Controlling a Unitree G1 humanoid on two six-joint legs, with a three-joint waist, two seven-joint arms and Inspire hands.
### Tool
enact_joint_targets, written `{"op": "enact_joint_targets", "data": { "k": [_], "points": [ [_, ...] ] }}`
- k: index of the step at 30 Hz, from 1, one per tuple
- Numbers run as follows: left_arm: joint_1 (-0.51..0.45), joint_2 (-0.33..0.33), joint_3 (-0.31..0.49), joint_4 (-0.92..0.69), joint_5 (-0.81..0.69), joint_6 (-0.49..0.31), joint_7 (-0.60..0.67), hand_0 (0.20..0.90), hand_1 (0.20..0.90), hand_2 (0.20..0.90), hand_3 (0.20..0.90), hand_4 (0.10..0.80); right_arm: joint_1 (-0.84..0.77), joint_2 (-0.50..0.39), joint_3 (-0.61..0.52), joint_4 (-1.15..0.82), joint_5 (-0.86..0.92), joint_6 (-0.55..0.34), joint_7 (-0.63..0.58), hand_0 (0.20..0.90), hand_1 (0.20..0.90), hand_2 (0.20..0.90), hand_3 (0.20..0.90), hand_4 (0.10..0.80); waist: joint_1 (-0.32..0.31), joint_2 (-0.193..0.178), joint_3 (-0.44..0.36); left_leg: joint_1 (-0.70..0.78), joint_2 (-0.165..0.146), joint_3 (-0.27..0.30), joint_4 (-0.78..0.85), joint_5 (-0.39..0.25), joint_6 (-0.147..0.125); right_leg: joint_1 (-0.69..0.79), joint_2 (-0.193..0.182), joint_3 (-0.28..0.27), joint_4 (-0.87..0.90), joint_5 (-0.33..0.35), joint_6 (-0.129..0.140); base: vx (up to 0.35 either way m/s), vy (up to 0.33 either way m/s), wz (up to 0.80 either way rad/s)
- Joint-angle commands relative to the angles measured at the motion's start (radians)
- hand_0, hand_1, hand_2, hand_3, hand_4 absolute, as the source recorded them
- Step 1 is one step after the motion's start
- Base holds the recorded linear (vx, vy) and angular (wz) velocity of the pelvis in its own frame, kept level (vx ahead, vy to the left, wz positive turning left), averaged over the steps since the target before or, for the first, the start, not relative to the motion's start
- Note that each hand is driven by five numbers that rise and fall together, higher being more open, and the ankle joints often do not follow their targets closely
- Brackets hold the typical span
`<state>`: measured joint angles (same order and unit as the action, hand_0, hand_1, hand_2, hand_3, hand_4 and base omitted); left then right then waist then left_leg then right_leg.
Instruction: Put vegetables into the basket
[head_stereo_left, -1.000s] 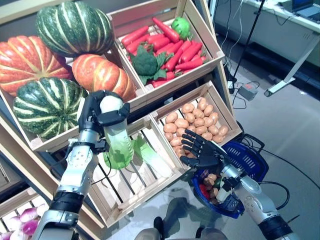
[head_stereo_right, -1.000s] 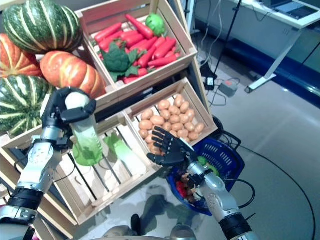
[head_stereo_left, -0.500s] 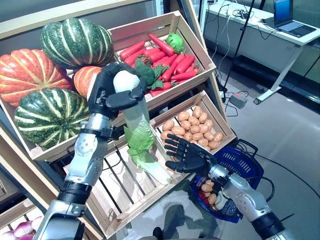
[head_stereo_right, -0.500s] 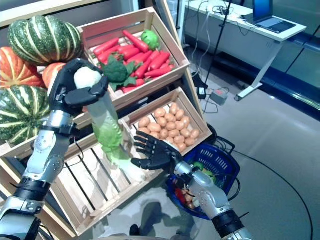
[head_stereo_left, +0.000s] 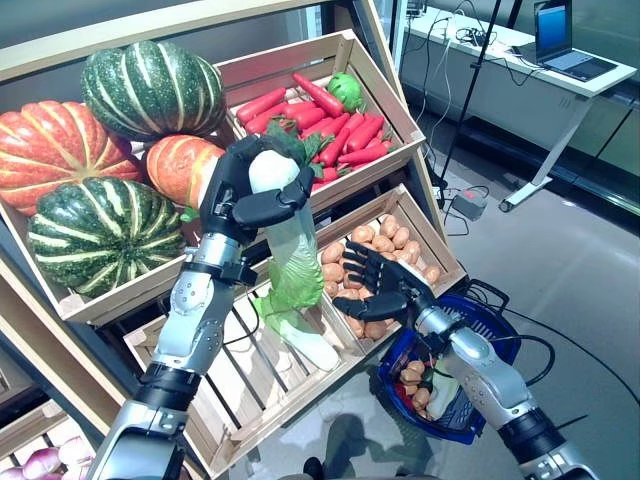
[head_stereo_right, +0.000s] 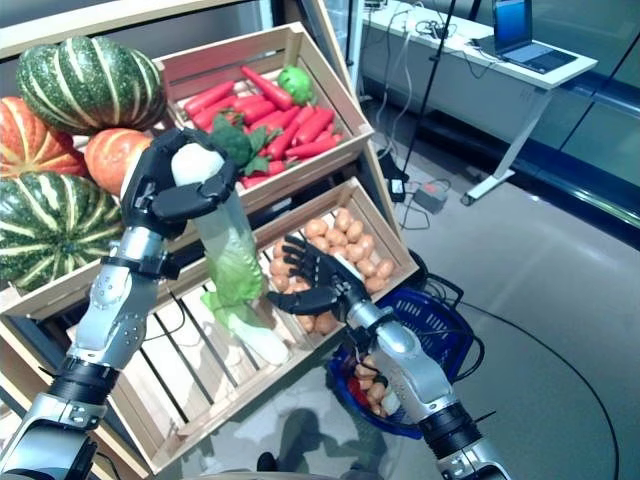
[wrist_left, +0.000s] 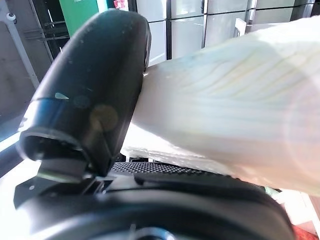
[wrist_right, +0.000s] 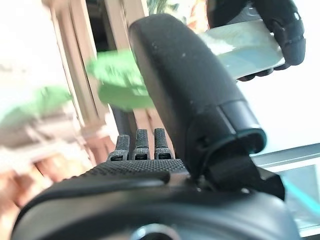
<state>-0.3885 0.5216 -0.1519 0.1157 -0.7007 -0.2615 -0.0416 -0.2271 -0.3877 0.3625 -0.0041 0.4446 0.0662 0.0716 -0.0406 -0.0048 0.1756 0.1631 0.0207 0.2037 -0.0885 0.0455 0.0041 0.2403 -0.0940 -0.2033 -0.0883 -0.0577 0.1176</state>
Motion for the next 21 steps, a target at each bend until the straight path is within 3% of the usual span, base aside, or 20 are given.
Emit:
{"op": "enact_joint_targets", "data": {
  "k": [1, 12, 21],
  "points": [
    [-0.176, -0.022, 0.025, -0.027, 0.017, -0.071, 0.010, 0.300, 0.300, 0.300, 0.300, 0.400, -0.131, 0.025, -0.042, -0.120, -0.078, -0.176, -0.079, 0.900, 0.900, 0.900, 0.900, 0.800, -0.018, 0.021, -0.107, 0.064, -0.014, 0.015, 0.001, -0.134, -0.010, -0.027, 0.044, -0.004, 0.001, -0.002, -0.072, 0.006, 0.011, -0.04],
    [-0.173, -0.062, 0.011, -0.025, 0.054, -0.077, 0.082, 0.300, 0.300, 0.300, 0.300, 0.400, -0.128, 0.079, 0.025, -0.169, 0.112, -0.113, -0.003, 0.900, 0.900, 0.900, 0.900, 0.800, -0.015, 0.019, -0.105, 0.075, -0.016, 0.008, 0.001, -0.138, -0.008, -0.014, 0.042, -0.001, 0.001, -0.006, -0.073, 0.001, 0.002, -0.01],
    [-0.204, -0.055, -0.008, 0.042, 0.081, -0.104, 0.116, 0.300, 0.300, 0.300, 0.300, 0.400, -0.134, 0.113, 0.054, -0.173, 0.247, -0.091, 0.059, 0.900, 0.900, 0.900, 0.900, 0.800, -0.017, 0.014, -0.109, 0.076, -0.014, 0.008, 0.001, -0.137, -0.009, -0.010, 0.043, 0.000, 0.001, -0.007, -0.074, 0.000, 0.000, 0.00]
  ]
}}
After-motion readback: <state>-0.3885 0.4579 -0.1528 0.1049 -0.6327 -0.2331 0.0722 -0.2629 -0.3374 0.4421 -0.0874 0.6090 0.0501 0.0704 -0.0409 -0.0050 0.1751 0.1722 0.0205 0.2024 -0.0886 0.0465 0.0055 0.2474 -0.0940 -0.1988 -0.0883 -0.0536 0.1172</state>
